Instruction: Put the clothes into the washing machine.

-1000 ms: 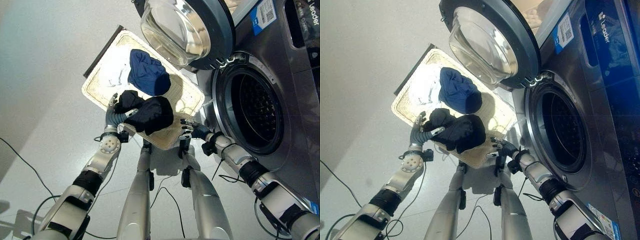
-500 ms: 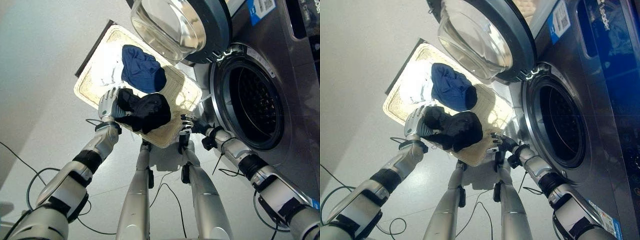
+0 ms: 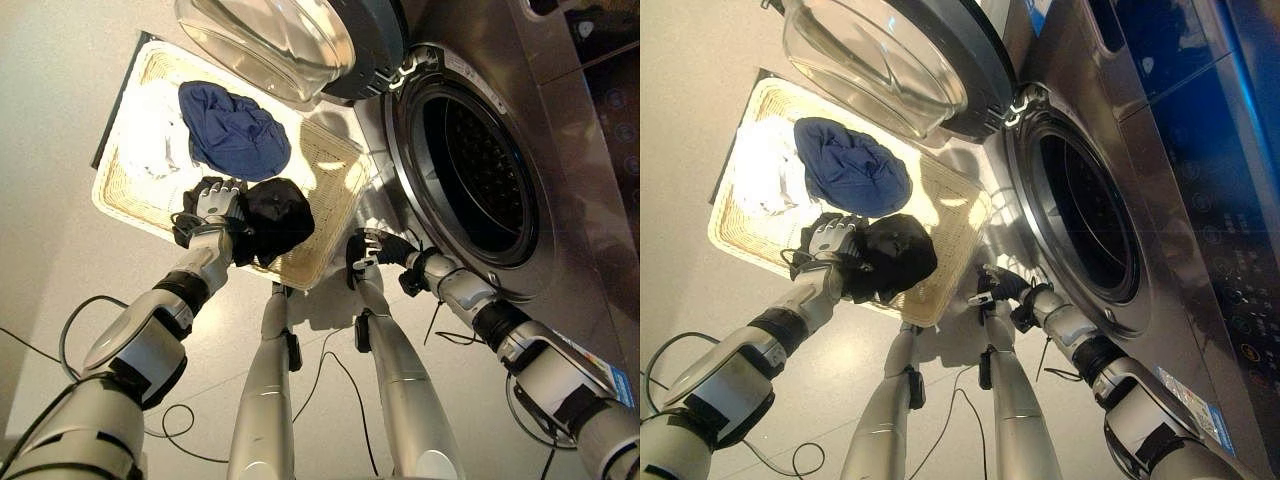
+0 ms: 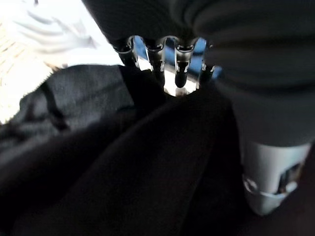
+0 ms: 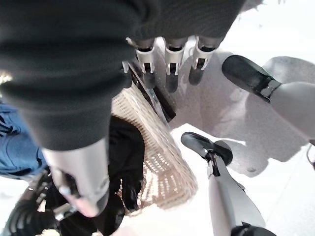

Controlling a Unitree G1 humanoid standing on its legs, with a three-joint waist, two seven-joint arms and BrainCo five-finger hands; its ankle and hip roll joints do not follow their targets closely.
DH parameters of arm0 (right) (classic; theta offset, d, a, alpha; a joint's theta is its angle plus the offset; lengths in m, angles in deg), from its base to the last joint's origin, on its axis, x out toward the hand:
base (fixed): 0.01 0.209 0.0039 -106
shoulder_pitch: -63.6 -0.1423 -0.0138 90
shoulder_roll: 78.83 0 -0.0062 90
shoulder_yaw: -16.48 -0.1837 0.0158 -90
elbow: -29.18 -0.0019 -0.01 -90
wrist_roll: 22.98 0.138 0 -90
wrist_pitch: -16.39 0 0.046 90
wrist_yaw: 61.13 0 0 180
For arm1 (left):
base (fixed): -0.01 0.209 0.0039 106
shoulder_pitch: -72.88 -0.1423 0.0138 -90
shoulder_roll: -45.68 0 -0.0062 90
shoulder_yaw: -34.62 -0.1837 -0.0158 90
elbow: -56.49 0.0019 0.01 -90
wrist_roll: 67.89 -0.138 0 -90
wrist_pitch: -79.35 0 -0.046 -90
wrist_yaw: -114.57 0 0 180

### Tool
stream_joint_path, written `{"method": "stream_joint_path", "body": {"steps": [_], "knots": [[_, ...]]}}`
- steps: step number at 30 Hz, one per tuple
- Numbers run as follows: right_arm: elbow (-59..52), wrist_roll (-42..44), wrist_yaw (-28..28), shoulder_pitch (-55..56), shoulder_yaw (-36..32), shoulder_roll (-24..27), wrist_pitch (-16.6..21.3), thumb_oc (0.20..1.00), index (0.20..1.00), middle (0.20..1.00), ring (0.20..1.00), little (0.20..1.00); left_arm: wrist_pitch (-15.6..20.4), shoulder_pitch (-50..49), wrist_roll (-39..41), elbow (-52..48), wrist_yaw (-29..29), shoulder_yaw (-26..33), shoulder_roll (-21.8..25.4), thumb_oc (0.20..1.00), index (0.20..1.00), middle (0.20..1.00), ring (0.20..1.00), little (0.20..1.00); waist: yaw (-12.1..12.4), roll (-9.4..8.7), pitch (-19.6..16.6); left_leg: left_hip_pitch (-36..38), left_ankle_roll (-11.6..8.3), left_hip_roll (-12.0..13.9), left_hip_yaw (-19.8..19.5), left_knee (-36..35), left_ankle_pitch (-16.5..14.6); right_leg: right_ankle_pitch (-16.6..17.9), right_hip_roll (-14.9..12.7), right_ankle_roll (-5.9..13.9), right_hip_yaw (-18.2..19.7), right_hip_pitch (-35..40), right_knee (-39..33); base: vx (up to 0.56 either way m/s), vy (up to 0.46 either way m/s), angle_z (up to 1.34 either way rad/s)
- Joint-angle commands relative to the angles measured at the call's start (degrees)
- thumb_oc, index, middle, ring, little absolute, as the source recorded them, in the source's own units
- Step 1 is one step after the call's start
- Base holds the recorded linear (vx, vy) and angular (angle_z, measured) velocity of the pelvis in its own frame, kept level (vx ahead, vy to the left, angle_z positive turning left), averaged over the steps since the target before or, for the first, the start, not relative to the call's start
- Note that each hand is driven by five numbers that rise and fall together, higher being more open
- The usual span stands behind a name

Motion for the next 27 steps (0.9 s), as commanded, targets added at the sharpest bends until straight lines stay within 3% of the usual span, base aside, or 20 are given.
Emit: {"method": "stream_joint_path", "body": {"steps": [1, 4, 5, 6, 7, 8, 11, 17, 22, 27], "knots": [[-2.7, 2.7, 0.7, 1.4, 0.1, -0.3, 0.4, 1.000, 1.000, 1.000, 1.000, 1.000, -2.6, 0.9, -2.0, 3.5, 8.8, 1.3, -1.5, 0.934, 0.934, 0.934, 0.934, 0.934, -0.8, -2.42, -0.9, -1.7, -2.41, -2.7, 3.9, 0.8, -0.6, 8.1, 1.3, 5.44, 0.4, 1.2, -9.1, 0.03, -0.016, -0.04], [-2.5, 2.6, 0.9, 1.4, 0.0, -0.7, 0.7, 1.000, 1.000, 1.000, 1.000, 1.000, -3.8, 1.3, -2.7, 4.4, 14.8, 0.7, -2.2, 0.906, 0.906, 0.906, 0.906, 0.906, -1.0, -2.48, -0.9, -2.1, -2.47, -2.7, 4.1, 0.4, -0.5, 8.3, 1.4, 5.50, 0.5, 0.7, -9.3, 0.01, -0.007, -0.03], [-2.4, 2.8, 1.1, 1.2, 0.0, -1.0, 0.7, 1.000, 1.000, 1.000, 1.000, 1.000, -3.9, 1.5, -2.9, 4.9, 18.3, 0.4, -2.6, 0.793, 0.793, 0.793, 0.793, 0.793, -1.1, -2.57, -0.9, -2.4, -2.44, -2.7, 4.1, 0.4, -0.5, 8.3, 1.4, 5.47, 0.5, 0.4, -9.4, 0.00, 0.000, 0.00], [-2.3, 3.0, 1.1, 1.1, 0.0, -1.1, 0.7, 1.000, 1.000, 1.000, 1.000, 1.000, -4.4, 1.6, -3.4, 5.1, 21.6, 0.1, -3.1, 0.576, 0.576, 0.576, 0.576, 0.576, -1.2, -2.66, -0.9, -2.6, -2.42, -2.7, 4.1, 0.5, -0.6, 8.3, 1.4, 5.48, 0.5, 0.2, -9.4, 0.03, -0.016, -0.01], [-2.2, 3.0, 1.3, 0.9, 0.0, -1.4, 0.6, 1.000, 1.000, 1.000, 1.000, 1.000, -4.8, 1.8, -4.4, 5.3, 26.7, -0.5, -3.6, 0.222, 0.222, 0.222, 0.222, 0.222, -1.3, -2.80, -0.9, -2.9, -2.37, -2.7, 4.0, 0.6, -0.7, 8.4, 1.4, 5.53, 0.6, 0.0, -9.4, 0.00, 0.000, 0.00], [-2.2, 3.3, 1.4, 0.7, -0.1, -1.6, 0.5, 1.000, 1.000, 1.000, 1.000, 1.000, -4.6, 1.9, -5.6, 5.3, 31.2, -0.9, -3.8, 0.200, 0.200, 0.200, 0.200, 0.200, -1.4, -2.86, -0.9, -3.1, -2.34, -2.7, 4.0, 0.6, -0.7, 8.4, 1.4, 5.56, 0.6, -0.1, -9.4, 0.00, 0.000, 0.00], [-2.0, 3.7, 1.4, 0.4, -0.1, -1.9, 0.6, 1.000, 1.000, 1.000, 1.000, 1.000, -4.9, 2.3, -8.5, 5.2, 37.3, -2.4, -4.0, 0.200, 0.200, 0.200, 0.200, 0.200, -1.5, -2.82, -0.9, -3.6, -2.43, -2.6, 4.1, 0.8, -0.9, 8.4, 1.3, 5.66, 0.5, -0.4, -9.6, 0.00, 0.000, 0.00], [-1.7, 4.2, 1.7, 0.5, 0.0, -2.0, 1.5, 1.000, 1.000, 1.000, 1.000, 1.000, -2.6, 2.9, -8.8, 5.3, 39.7, -4.7, -4.0, 0.200, 0.200, 0.200, 0.200, 0.200, -1.6, -2.42, -0.9, -3.4, -2.50, -2.5, 4.5, 0.7, -0.6, 8.4, 1.1, 5.73, 0.4, 0.0, -9.6, 0.00, 0.000, 0.00], [-0.5, 6.0, 2.3, 0.3, -0.4, -2.8, 2.5, 1.000, 1.000, 1.000, 1.000, 1.000, -0.1, 2.9, -6.3, 4.5, 34.3, -5.4, -4.2, 0.200, 0.200, 0.200, 0.200, 0.200, -1.2, -1.92, -0.9, -2.3, -2.76, -2.1, 4.6, -0.5, 0.0, 8.5, 0.8, 5.97, 0.0, 1.1, -10.1, 0.00, 0.000, 0.01], [-0.3, 6.8, 2.5, 0.6, -0.9, -3.1, 3.6, 1.000, 1.000, 1.000, 1.000, 1.000, 2.5, 2.1, 2.3, 2.6, 26.7, -3.7, -3.5, 0.200, 0.200, 0.200, 0.200, 0.200, -0.5, -2.00, -0.9, -1.6, -2.75, -2.0, 4.1, -0.7, 0.1, 8.7, 0.5, 6.16, -0.5, 1.9, -10.2, -0.01, -0.010, 0.03]]}}
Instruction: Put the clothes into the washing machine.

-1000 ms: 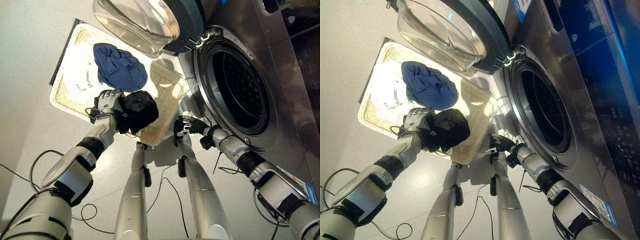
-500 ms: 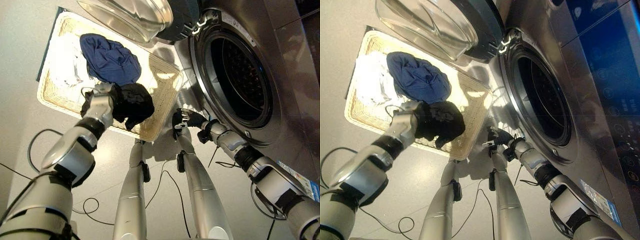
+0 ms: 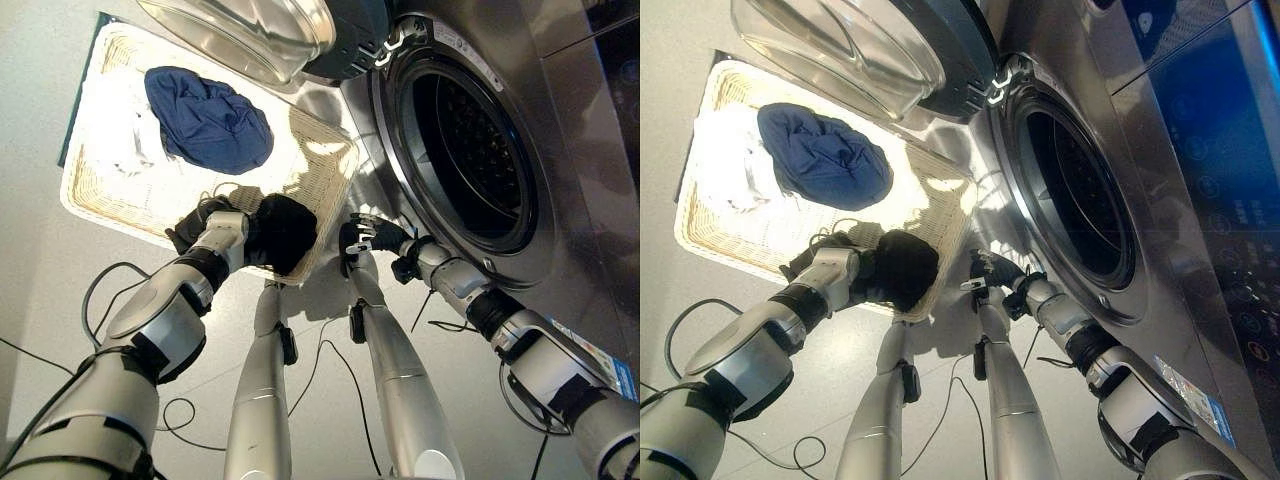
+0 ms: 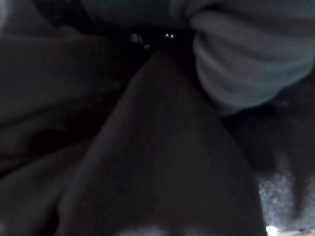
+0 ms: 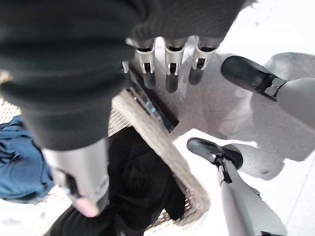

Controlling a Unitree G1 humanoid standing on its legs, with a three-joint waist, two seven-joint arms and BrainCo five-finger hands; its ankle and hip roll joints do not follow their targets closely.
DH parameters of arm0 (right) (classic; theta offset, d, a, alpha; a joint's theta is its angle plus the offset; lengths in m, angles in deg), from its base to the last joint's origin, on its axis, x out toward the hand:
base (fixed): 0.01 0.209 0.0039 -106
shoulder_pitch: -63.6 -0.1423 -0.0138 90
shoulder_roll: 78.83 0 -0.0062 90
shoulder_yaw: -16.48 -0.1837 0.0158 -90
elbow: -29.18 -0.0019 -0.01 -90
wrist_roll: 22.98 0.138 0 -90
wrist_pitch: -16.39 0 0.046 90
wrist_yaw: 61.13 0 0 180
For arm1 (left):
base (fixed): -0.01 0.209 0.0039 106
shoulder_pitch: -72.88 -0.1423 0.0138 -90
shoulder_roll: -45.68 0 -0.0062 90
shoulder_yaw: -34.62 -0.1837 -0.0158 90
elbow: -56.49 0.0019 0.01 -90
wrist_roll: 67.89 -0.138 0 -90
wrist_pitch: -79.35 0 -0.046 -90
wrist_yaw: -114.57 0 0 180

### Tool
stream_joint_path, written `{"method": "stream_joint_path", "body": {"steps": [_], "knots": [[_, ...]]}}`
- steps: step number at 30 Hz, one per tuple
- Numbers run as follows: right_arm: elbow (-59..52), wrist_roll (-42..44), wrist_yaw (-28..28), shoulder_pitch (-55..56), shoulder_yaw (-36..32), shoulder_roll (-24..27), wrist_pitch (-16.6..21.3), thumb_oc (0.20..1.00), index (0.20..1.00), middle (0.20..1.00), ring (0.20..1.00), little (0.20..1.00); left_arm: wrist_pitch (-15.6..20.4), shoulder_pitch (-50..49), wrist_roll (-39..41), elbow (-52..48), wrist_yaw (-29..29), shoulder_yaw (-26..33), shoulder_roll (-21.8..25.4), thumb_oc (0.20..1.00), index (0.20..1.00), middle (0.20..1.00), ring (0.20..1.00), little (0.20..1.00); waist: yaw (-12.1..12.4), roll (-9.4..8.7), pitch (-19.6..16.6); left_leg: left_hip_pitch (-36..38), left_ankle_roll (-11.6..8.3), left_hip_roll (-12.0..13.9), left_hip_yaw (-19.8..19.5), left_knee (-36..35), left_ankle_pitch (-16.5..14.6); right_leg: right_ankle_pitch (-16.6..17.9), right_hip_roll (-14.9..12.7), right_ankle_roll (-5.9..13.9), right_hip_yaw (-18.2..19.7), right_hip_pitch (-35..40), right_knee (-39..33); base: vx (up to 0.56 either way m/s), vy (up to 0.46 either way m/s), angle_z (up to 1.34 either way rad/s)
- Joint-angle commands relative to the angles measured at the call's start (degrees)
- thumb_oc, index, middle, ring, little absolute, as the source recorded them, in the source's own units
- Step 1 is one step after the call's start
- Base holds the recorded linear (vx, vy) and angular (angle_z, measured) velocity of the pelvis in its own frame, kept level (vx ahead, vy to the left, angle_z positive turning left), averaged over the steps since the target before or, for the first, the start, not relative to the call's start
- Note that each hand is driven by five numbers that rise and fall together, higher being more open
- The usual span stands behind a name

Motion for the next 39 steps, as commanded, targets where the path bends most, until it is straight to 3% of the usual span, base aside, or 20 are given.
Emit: {"method": "stream_joint_path", "body": {"steps": [1, 2, 4, 7, 9, 13, 15, 22, 30, 39], "knots": [[-1.4, 2.4, 0.3, 1.8, -2.1, -1.1, 2.2, 1.000, 1.000, 1.000, 1.000, 1.000, 3.0, -4.1, 11.5, -1.6, -7.4, 4.8, 0.6, 0.200, 0.200, 0.200, 0.200, 0.200, 1.2, -1.83, -0.8, 0.2, -3.09, -2.1, 3.7, -1.4, 0.0, 8.1, 0.6, 6.49, 0.2, 3.2, -10.5, 0.00, 0.000, 0.00], [-2.2, 2.5, 0.8, 2.1, -2.3, -0.9, 2.0, 1.000, 1.000, 1.000, 1.000, 1.000, 4.8, -4.9, 18.0, -3.1, -10.6, 6.7, 1.0, 0.200, 0.200, 0.200, 0.200, 0.200, 1.5, -1.76, -0.8, 0.6, -3.09, -2.2, 3.5, -1.6, 0.0, 8.1, 0.6, 6.53, 0.0, 3.7, -10.6, -0.04, -0.002, 0.02], [-2.8, 2.6, 1.1, 2.4, -2.4, -0.7, 1.9, 1.000, 1.000, 1.000, 1.000, 1.000, 5.7, -5.5, 22.2, -4.7, -12.2, 8.1, 1.2, 0.200, 0.200, 0.200, 0.200, 0.200, 1.8, -1.69, -0.8, 0.9, -3.08, -2.2, 3.4, -1.7, 0.1, 8.1, 0.5, 6.55, -0.2, 4.1, -10.7, -0.01, -0.005, 0.02], [-6.2, 2.4, 2.7, 5.1, -3.9, 0.0, 1.9, 1.000, 1.000, 1.000, 1.000, 1.000, 11.3, -10.4, 38.7, -12.3, -15.3, 15.4, 1.8, 0.200, 0.200, 0.200, 0.200, 0.200, 2.9, -1.14, -0.8, 2.1, -2.82, -2.5, 2.5, -1.8, 0.1, 8.0, 0.0, 6.61, -1.0, 5.4, -10.6, -0.04, -0.016, 0.09], [-7.1, 2.5, 3.3, 6.0, -4.2, 0.2, 2.2, 1.000, 1.000, 1.000, 1.000, 1.000, 13.0, -12.3, 41.8, -14.6, -15.7, 17.2, 1.8, 0.200, 0.200, 0.200, 0.200, 0.200, 3.3, -0.92, -0.8, 2.4, -2.74, -2.6, 2.2, -1.8, 0.0, 7.9, -0.1, 6.61, -1.3, 5.8, -10.6, -0.03, -0.008, 0.08], [-11.9, 3.1, 5.2, 9.8, -6.4, 0.4, 3.2, 1.000, 1.000, 1.000, 1.000, 1.000, 19.9, -21.0, 45.8, -25.6, -15.8, 21.5, 2.5, 0.200, 0.200, 0.200, 0.200, 0.200, 5.2, 0.32, -0.8, 3.5, -2.01, -3.3, 0.5, -1.8, -0.5, 7.3, -0.9, 6.61, -2.3, 7.2, -10.1, -0.03, -0.011, 0.04], [-13.2, 3.8, 5.1, 10.6, -7.1, -0.1, 3.3, 1.000, 1.000, 1.000, 1.000, 1.000, 21.0, -23.6, 45.0, -29.9, -15.6, 22.2, 2.9, 0.200, 0.200, 0.200, 0.200, 0.200, 5.8, 0.74, -0.8, 4.0, -1.77, -3.5, 0.0, -1.9, -0.7, 7.1, -1.2, 6.61, -2.6, 7.9, -10.1, -0.03, -0.021, 0.18], [-16.0, 4.2, 3.9, 10.8, -7.4, -0.4, 4.4, 1.000, 1.000, 1.000, 1.000, 1.000, 22.2, -28.0, 44.0, -40.4, -13.2, 22.5, 4.5, 0.200, 0.200, 0.200, 0.200, 0.200, 7.3, 1.64, -0.8, 5.5, -1.04, -3.9, -1.1, -2.2, -1.1, 6.5, -1.4, 6.56, -3.3, 9.6, -10.2, -0.03, -0.001, 0.08], [-16.6, 5.2, 3.2, 9.6, -6.8, -0.9, 6.1, 1.000, 1.000, 1.000, 1.000, 1.000, 20.1, -27.5, 43.9, -45.4, -8.0, 20.0, 5.8, 0.200, 0.200, 0.200, 0.200, 0.200, 7.9, 1.79, -0.8, 6.5, -0.41, -4.3, -2.0, -2.1, -1.3, 6.1, -1.3, 6.54, -3.3, 10.7, -9.9, -0.01, -0.001, 0.05], [-16.5, 6.3, -2.0, 8.7, -4.6, -0.2, 3.1, 1.000, 1.000, 1.000, 1.000, 1.000, 20.4, -26.9, 49.4, -49.1, -1.5, 18.1, 6.9, 0.200, 0.200, 0.200, 0.200, 0.200, 8.2, 1.81, -0.8, 7.7, -0.16, -4.3, -2.0, -1.9, -1.5, 5.4, -1.3, 6.51, -3.4, 12.0, -9.3, 0.00, 0.000, 0.00]]}}
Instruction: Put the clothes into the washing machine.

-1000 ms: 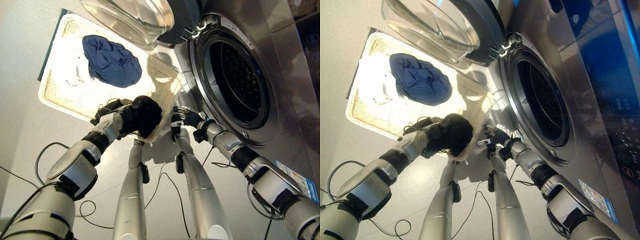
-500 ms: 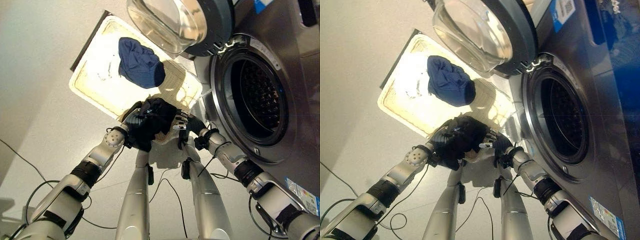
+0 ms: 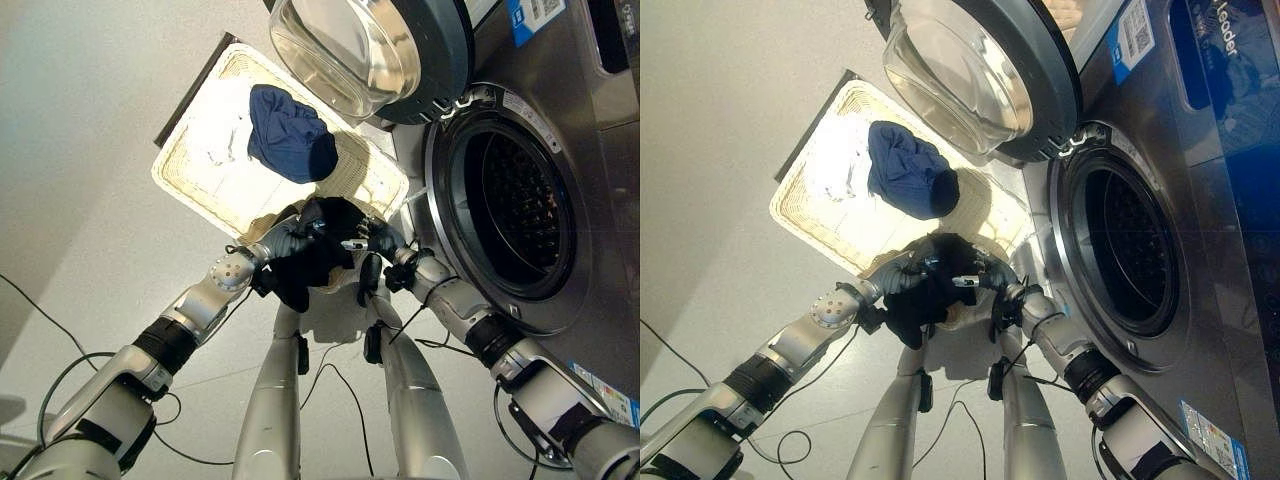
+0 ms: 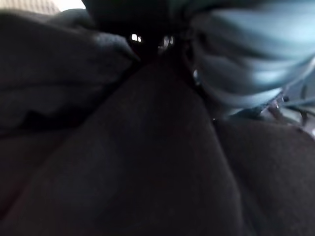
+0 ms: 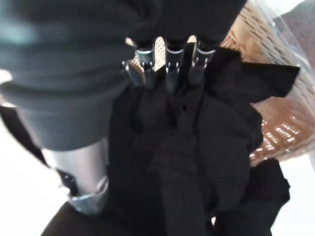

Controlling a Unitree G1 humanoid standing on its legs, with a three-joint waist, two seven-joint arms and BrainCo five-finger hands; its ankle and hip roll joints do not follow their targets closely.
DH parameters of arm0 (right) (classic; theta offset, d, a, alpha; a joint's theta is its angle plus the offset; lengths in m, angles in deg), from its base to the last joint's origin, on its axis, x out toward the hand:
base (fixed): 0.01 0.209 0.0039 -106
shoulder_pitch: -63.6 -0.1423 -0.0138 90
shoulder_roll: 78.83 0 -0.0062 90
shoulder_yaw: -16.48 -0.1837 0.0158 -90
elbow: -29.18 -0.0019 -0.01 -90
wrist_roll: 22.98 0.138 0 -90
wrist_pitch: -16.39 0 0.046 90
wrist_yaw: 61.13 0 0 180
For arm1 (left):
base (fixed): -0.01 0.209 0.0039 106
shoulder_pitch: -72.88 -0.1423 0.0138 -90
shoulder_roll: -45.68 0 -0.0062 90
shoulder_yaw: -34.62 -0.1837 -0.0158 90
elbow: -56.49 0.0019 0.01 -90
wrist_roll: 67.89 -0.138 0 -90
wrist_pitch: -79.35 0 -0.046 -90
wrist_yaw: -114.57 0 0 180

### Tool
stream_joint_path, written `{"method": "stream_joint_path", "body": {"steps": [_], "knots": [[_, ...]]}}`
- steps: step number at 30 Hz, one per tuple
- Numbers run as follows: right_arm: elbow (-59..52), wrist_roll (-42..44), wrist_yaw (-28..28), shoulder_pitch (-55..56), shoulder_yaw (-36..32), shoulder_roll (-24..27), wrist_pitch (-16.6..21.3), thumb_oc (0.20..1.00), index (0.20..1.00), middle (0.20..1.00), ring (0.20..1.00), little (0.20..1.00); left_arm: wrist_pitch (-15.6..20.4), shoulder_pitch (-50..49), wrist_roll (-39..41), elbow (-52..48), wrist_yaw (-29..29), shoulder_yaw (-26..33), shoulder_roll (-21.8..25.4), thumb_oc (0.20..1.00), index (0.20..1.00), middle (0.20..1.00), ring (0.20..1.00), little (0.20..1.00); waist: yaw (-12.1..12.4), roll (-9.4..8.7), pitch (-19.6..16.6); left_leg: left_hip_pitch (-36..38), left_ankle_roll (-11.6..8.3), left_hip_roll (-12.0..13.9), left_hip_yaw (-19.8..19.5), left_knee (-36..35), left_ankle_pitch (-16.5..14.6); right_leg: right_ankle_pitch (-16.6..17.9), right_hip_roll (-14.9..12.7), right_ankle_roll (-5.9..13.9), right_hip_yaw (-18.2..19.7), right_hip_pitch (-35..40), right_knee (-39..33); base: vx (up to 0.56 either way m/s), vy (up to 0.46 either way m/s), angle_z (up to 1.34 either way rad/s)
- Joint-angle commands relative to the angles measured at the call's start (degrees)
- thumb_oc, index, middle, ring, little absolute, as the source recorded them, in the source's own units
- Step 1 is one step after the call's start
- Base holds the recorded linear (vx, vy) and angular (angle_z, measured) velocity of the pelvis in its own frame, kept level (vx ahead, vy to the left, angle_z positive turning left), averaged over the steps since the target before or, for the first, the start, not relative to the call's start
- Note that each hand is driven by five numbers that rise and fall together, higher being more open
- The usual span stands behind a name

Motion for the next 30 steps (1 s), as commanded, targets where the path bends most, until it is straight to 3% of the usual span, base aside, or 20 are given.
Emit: {"method": "stream_joint_path", "body": {"steps": [1, 8, 16, 19, 20, 24, 25, 26, 27, 30], "knots": [[-4.5, 1.3, -4.3, 0.4, 1.1, 0.7, -0.3, 1.000, 1.000, 1.000, 1.000, 1.000, 2.3, -0.3, 5.0, -6.3, 4.2, -0.3, -1.4, 0.200, 0.200, 0.200, 0.200, 0.200, 0.2, 0.97, -0.9, 1.2, -0.50, -3.5, 2.5, 0.1, -2.4, 7.0, 0.0, 5.89, 0.7, 4.0, -8.9, 0.00, 0.000, 0.00], [-5.1, -3.2, -11.5, 0.1, 4.6, 2.0, -2.7, 1.000, 1.000, 1.000, 1.000, 1.000, 3.2, -0.6, 12.4, -10.3, 11.1, -1.2, -1.8, 0.200, 0.200, 0.200, 0.200, 0.200, 0.3, 0.88, -0.9, 1.5, -0.46, -3.6, 2.2, 0.4, -2.6, 6.8, -0.2, 5.83, 0.6, 4.2, -8.5, 0.00, 0.000, 0.00], [-6.7, -10.4, -29.7, -1.1, 10.7, 4.5, -8.3, 1.000, 1.000, 1.000, 1.000, 1.000, 5.3, 0.1, 15.1, -14.5, 11.9, -1.9, -1.9, 0.200, 0.200, 0.200, 0.200, 0.200, 0.5, 0.37, -0.9, 1.4, -0.44, -3.6, 2.1, 0.5, -2.6, 6.7, -0.2, 5.65, 0.6, 4.2, -8.6, 0.00, 0.000, 0.00], [-7.2, -9.7, -34.6, -1.1, 13.2, 6.0, -8.4, 1.000, 1.000, 1.000, 1.000, 1.000, 6.0, 0.4, 15.9, -15.1, 11.9, -2.3, -1.2, 0.200, 0.200, 0.200, 0.200, 0.200, 0.7, 0.28, -0.9, 1.4, -0.37, -3.7, 1.7, 0.5, -2.4, 6.8, -0.1, 5.54, 0.6, 4.2, -8.6, 0.00, -0.011, 0.00], [-7.8, -4.7, -36.9, -0.8, 14.6, 6.1, -8.6, 1.000, 1.000, 1.000, 1.000, 1.000, 5.4, 0.9, 17.1, -16.1, 11.7, -2.9, -0.9, 0.200, 0.200, 0.200, 0.200, 0.200, 0.8, 0.09, -0.9, 1.4, -0.34, -3.9, 1.5, 0.5, -2.4, 6.9, -0.1, 5.45, 0.6, 4.2, -8.7, 0.00, -0.032, 0.00], [-8.8, 2.8, -38.4, 0.5, 14.1, 4.8, -9.8, 1.000, 1.000, 1.000, 1.000, 1.000, 4.2, 0.9, 18.4, -16.5, 11.4, -3.1, -1.4, 0.200, 0.200, 0.200, 0.200, 0.200, 0.8, -0.16, -0.9, 1.4, -0.36, -4.0, 1.4, 0.4, -2.4, 7.2, -0.1, 5.40, 0.6, 4.2, -9.1, 0.00, -0.017, 0.00], [-9.2, 7.2, -39.2, 1.6, 13.2, 3.8, -10.0, 0.485, 0.485, 0.485, 0.485, 0.485, 3.4, 0.6, 18.5, -16.7, 10.7, -3.0, -1.7, 0.200, 0.200, 0.200, 0.200, 0.200, 0.7, -0.28, -0.9, 1.4, -0.38, -4.0, 1.5, 0.4, -2.4, 7.4, -0.1, 5.41, 0.6, 4.2, -9.3, 0.00, 0.000, 0.00], [-9.2, 8.1, -39.3, 1.9, 12.9, 3.5, -10.0, 0.376, 0.376, 0.376, 0.376, 0.376, 3.2, 0.6, 18.7, -16.6, 10.5, -3.1, -1.8, 0.200, 0.200, 0.200, 0.200, 0.200, 0.7, -0.31, -0.9, 1.3, -0.39, -4.0, 1.6, 0.4, -2.4, 7.4, -0.1, 5.42, 0.5, 4.1, -9.3, 0.00, 0.000, 0.00], [-9.2, 9.8, -39.6, 2.4, 12.4, 2.8, -10.1, 0.200, 0.200, 0.200, 0.200, 0.200, 3.0, 0.5, 19.2, -16.3, 9.9, -3.2, -1.9, 0.200, 0.200, 0.200, 0.200, 0.200, 0.6, -0.38, -0.9, 1.2, -0.42, -4.0, 1.7, 0.4, -2.4, 7.5, -0.1, 5.43, 0.5, 4.0, -9.4, 0.00, 0.000, 0.00], [-9.3, 14.4, -40.3, 4.3, 10.7, 1.5, -10.2, 0.200, 0.200, 0.200, 0.200, 0.200, 2.6, -0.4, 19.4, -15.3, 8.8, -2.7, -2.5, 0.200, 0.200, 0.200, 0.200, 0.200, 0.4, -0.44, -0.9, 1.0, -0.48, -3.9, 1.9, 0.3, -2.4, 7.7, -0.1, 5.51, 0.4, 3.9, -9.7, 0.00, 0.000, 0.00]]}}
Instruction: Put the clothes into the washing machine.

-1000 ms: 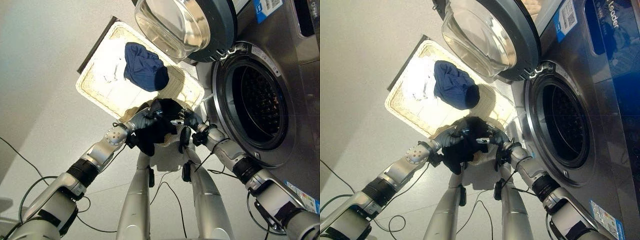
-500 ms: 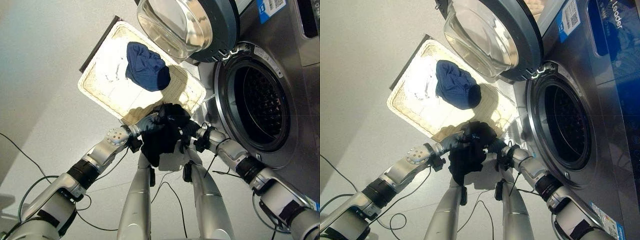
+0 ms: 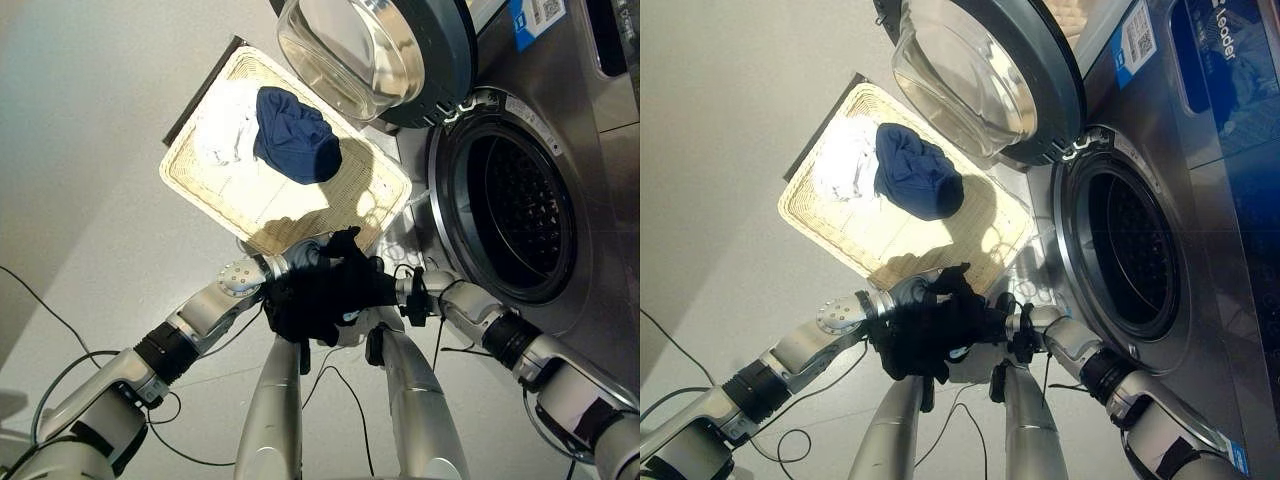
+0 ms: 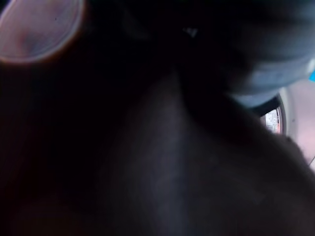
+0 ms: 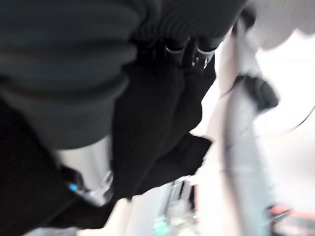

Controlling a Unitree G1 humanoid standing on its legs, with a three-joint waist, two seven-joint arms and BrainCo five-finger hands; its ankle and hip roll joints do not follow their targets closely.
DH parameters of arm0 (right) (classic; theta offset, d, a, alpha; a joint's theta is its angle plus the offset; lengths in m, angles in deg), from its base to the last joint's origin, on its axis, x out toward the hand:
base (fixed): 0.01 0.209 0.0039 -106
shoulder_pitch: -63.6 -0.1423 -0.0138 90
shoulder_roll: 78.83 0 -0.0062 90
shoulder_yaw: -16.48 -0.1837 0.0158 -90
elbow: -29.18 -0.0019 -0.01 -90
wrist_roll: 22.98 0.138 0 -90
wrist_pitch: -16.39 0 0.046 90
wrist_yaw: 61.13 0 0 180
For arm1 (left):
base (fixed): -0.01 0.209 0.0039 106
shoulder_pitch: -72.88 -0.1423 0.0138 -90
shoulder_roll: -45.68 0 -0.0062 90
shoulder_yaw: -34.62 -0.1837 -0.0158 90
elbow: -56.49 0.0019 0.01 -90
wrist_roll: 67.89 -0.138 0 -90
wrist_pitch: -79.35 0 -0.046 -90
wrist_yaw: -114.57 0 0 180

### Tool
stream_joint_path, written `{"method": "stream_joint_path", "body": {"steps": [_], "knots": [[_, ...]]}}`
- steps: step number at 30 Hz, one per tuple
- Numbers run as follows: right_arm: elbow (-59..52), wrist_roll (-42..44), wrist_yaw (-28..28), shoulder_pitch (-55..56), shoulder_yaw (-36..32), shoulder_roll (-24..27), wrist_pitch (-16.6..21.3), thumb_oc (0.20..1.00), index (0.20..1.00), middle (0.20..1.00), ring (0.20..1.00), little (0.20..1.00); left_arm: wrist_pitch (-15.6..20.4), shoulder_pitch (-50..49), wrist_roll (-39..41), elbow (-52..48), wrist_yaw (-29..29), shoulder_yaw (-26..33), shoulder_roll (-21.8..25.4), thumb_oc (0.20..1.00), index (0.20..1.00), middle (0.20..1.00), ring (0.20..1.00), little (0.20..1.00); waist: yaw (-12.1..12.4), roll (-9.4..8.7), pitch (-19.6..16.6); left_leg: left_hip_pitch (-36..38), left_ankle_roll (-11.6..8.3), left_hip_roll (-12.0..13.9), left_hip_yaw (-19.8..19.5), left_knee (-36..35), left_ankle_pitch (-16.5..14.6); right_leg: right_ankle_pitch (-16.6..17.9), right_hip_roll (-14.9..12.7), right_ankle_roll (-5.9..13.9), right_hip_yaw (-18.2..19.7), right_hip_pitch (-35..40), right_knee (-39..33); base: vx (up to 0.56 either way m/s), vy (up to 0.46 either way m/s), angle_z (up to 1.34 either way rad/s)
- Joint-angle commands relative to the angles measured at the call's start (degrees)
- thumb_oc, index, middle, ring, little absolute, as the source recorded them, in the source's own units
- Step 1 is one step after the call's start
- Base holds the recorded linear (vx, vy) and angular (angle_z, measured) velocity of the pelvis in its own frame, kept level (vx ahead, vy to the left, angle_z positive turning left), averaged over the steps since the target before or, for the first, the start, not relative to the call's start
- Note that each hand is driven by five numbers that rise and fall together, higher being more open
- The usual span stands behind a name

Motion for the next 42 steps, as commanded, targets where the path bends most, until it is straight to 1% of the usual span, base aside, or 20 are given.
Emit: {"method": "stream_joint_path", "body": {"steps": [1, 6, 10, 11, 12, 13, 16, 17, 18, 20, 21, 23, 28, 32, 34, 36, 37, 38, 41, 42], "knots": [[-7.2, 8.4, -5.3, 3.7, -0.2, -5.2, -0.5, 0.200, 0.200, 0.200, 0.200, 0.200, 2.3, 0.0, 4.0, -6.0, -1.3, 2.1, -4.4, 0.200, 0.200, 0.200, 0.200, 0.200, -1.1, -0.56, -0.9, 0.3, -0.41, -4.2, 2.3, 0.0, -2.3, 8.0, -0.5, 5.87, 0.5, 3.2, -10.1, 0.00, 0.000, 0.00], [-6.6, 10.9, -3.9, 6.1, -2.8, -7.6, 0.5, 0.200, 0.200, 0.200, 0.200, 0.200, 2.2, -2.0, 2.2, -3.4, -5.1, 2.9, -5.5, 0.200, 0.200, 0.200, 0.200, 0.200, -1.5, -0.70, -0.9, -0.4, -0.50, -4.1, 2.7, -0.2, -2.3, 8.7, -0.5, 6.08, 0.6, 2.6, -10.9, 0.00, 0.000, -0.01], [-6.3, 8.7, -0.7, 7.2, -3.9, -7.9, 3.6, 0.200, 0.200, 0.200, 0.200, 0.200, 2.4, -3.9, 0.6, -1.8, -7.4, 4.1, -5.3, 0.200, 0.200, 0.200, 0.200, 0.200, -1.6, -0.85, -0.9, -0.8, -0.62, -3.9, 3.0, -0.3, -2.2, 9.1, -0.5, 6.21, 0.6, 2.3, -11.6, 0.00, 0.000, 0.00], [-5.7, 10.8, 1.2, 7.5, -4.6, -7.9, 4.7, 0.200, 0.200, 0.200, 0.200, 0.200, 2.1, -4.7, -1.8, -0.7, -9.5, 4.6, -5.0, 0.555, 0.555, 0.555, 0.555, 0.555, -1.5, -0.84, -0.9, -0.8, -0.66, -3.9, 3.1, -0.3, -2.2, 9.2, -0.5, 6.27, 0.4, 2.3, -11.7, 0.00, 0.000, 0.00], [-5.7, 10.8, 1.2, 7.5, -4.6, -7.9, 4.7, 0.200, 0.200, 0.200, 0.200, 0.200, 2.1, -4.7, -1.8, -0.7, -9.6, 4.6, -5.0, 0.555, 0.555, 0.555, 0.555, 0.555, -1.5, -0.84, -0.9, -0.8, -0.66, -3.9, 3.1, -0.3, -2.2, 9.2, -0.5, 6.27, 0.4, 2.3, -11.7, 0.00, 0.000, 0.00], [-5.1, 12.4, 2.6, 7.6, -5.2, -8.3, 5.4, 0.200, 0.200, 0.200, 0.200, 0.200, 2.0, -5.1, -3.9, 0.8, -13.2, 4.9, -4.9, 1.000, 1.000, 1.000, 1.000, 1.000, -1.5, -0.72, -0.9, -0.8, -0.66, -3.9, 3.2, -0.3, -2.2, 9.2, -0.5, 6.27, 0.4, 2.4, -11.7, 0.00, 0.000, 0.00], [-4.3, 15.5, 4.1, 7.8, -6.0, -8.7, 5.8, 0.200, 0.200, 0.200, 0.200, 0.200, 2.0, -5.5, -7.3, 2.5, -17.6, 5.6, -5.2, 1.000, 1.000, 1.000, 1.000, 1.000, -1.4, -0.56, -0.9, -0.7, -0.65, -4.0, 3.2, -0.3, -2.1, 9.2, -0.5, 6.34, 0.3, 2.5, -11.6, 0.00, 0.000, 0.00], [-3.3, 18.3, 5.3, 8.0, -7.2, -9.0, 5.8, 0.200, 0.200, 0.200, 0.200, 0.200, 2.0, -5.8, -11.6, 3.9, -24.3, 6.2, -4.8, 1.000, 1.000, 1.000, 1.000, 1.000, -1.3, -0.38, -0.9, -0.8, -0.65, -4.0, 3.2, -0.3, -2.1, 9.0, -0.5, 6.32, 0.2, 2.5, -11.6, 0.00, 0.000, 0.00], [-3.3, 18.8, 5.8, 8.1, -7.3, -9.1, 6.1, 0.200, 0.200, 0.200, 0.200, 0.200, 2.1, -5.9, -12.3, 4.1, -25.5, 6.3, -4.7, 1.000, 1.000, 1.000, 1.000, 1.000, -1.3, -0.35, -0.9, -0.8, -0.64, -4.0, 3.2, -0.2, -2.1, 9.0, -0.5, 6.32, 0.2, 2.5, -11.6, 0.00, 0.000, 0.00], [-1.7, 21.5, 8.4, 8.1, -8.8, -9.4, 5.4, 0.200, 0.200, 0.200, 0.200, 0.200, 2.1, -6.3, -16.5, 6.3, -34.5, 7.7, -4.6, 1.000, 1.000, 1.000, 1.000, 1.000, -1.1, -0.14, -0.9, -0.7, -0.60, -4.1, 3.1, -0.2, -2.1, 8.8, -0.5, 6.38, 0.1, 2.6, -11.4, 0.00, 0.000, 0.00], [0.5, 20.0, 10.6, 8.1, -10.4, -9.7, 6.4, 0.200, 0.200, 0.200, 0.200, 0.200, 1.6, -6.7, -15.8, 8.4, -38.3, 9.6, -4.7, 1.000, 1.000, 1.000, 1.000, 1.000, -0.9, -0.05, -0.9, -0.4, -0.63, -4.0, 3.2, -0.2, -2.2, 8.8, -0.7, 6.44, 0.0, 2.8, -11.5, 0.00, 0.000, 0.00], [1.8, 18.8, 12.5, 8.3, -11.3, -9.2, 7.7, 0.200, 0.200, 0.200, 0.200, 0.200, 1.2, -7.6, -14.3, 9.5, -40.9, 11.8, -5.3, 1.000, 1.000, 1.000, 1.000, 1.000, -0.8, 0.05, -0.9, -0.3, -0.67, -3.9, 3.3, -0.3, -2.2, 8.8, -0.8, 6.53, -0.1, 3.0, -11.7, 0.00, 0.000, 0.00], [5.2, 19.5, 17.8, 8.5, -16.4, -7.1, 7.9, 0.200, 0.200, 0.200, 0.200, 0.200, 0.6, -10.3, -11.6, 11.7, -48.4, 16.8, -5.4, 1.000, 1.000, 1.000, 1.000, 1.000, -0.7, 0.66, -0.9, 0.1, -0.98, -3.8, 3.9, -0.3, -2.4, 8.6, -1.3, 6.69, -0.6, 3.5, -11.8, 0.00, 0.000, 0.00], [8.6, 19.3, 20.1, 7.8, -19.3, -5.3, 7.4, 0.200, 0.200, 0.200, 0.200, 0.200, 1.5, -11.2, -9.7, 13.7, -49.3, 20.0, -6.0, 1.000, 1.000, 1.000, 1.000, 1.000, -0.6, 1.28, -0.9, 0.5, -1.15, -3.6, 4.2, -0.3, -2.5, 8.5, -1.6, 6.83, -0.7, 3.7, -11.8, 0.00, 0.000, 0.00], [11.2, 24.4, 20.4, 7.3, -22.4, -3.4, 7.1, 0.200, 0.200, 0.200, 0.200, 0.200, 2.0, -11.7, -8.4, 14.5, -49.3, 22.1, -5.6, 1.000, 1.000, 1.000, 1.000, 1.000, -0.5, 1.85, -0.9, 0.8, -1.34, -3.5, 4.4, -0.3, -2.7, 8.2, -1.6, 6.86, -0.7, 3.9, -11.6, 0.00, 0.000, 0.00], [14.1, 33.7, 21.3, 7.4, -27.4, -2.4, 7.2, 0.200, 0.200, 0.200, 0.200, 0.200, 3.0, -12.4, -7.3, 15.9, -49.5, 23.8, -5.2, 1.000, 1.000, 1.000, 1.000, 1.000, -0.5, 2.32, -0.9, 1.3, -1.48, -3.4, 4.5, -0.3, -2.9, 7.9, -1.7, 6.97, -0.7, 4.3, -11.3, 0.03, -0.007, -0.01], [15.7, 38.1, 22.9, 6.8, -31.1, -1.8, 8.5, 0.200, 0.200, 0.200, 0.200, 0.200, 3.7, -12.5, -7.1, 17.3, -49.5, 25.1, -5.2, 1.000, 1.000, 1.000, 1.000, 1.000, -0.5, 2.53, -0.9, 1.6, -1.45, -3.4, 4.5, -0.3, -3.3, 7.7, -1.7, 7.07, -0.7, 4.4, -11.1, 0.00, 0.000, 0.00], [15.7, 38.1, 22.9, 6.8, -31.1, -1.8, 8.5, 0.200, 0.200, 0.200, 0.200, 0.200, 3.7, -12.5, -7.1, 17.3, -49.5, 25.1, -5.2, 1.000, 1.000, 1.000, 1.000, 1.000, -0.5, 2.55, -0.9, 1.5, -1.45, -3.4, 4.6, -0.3, -3.3, 7.7, -1.7, 7.07, -0.7, 4.4, -11.1, 0.00, 0.000, 0.00], [14.8, 54.4, 29.9, 6.8, -39.8, -1.4, 16.5, 0.200, 0.200, 0.200, 0.200, 0.200, 3.7, -13.2, -7.9, 19.1, -48.8, 27.3, -5.1, 1.000, 1.000, 1.000, 1.000, 1.000, -1.0, 2.50, -0.9, 1.9, -1.60, -3.2, 4.8, -0.4, -3.8, 7.4, -1.5, 7.29, -0.2, 4.6, -10.8, 0.01, -0.019, -0.03], [14.7, 54.5, 29.9, 6.5, -39.8, -1.4, 16.6, 0.200, 0.200, 0.200, 0.200, 0.200, 3.7, -12.9, -7.9, 19.1, -48.8, 27.4, -5.1, 1.000, 1.000, 1.000, 1.000, 1.000, -1.0, 2.47, -0.9, 1.4, -1.55, -3.2, 4.9, -0.3, -3.4, 7.7, -1.5, 7.21, -0.2, 4.0, -10.8, 0.03, -0.019, -0.03]]}}
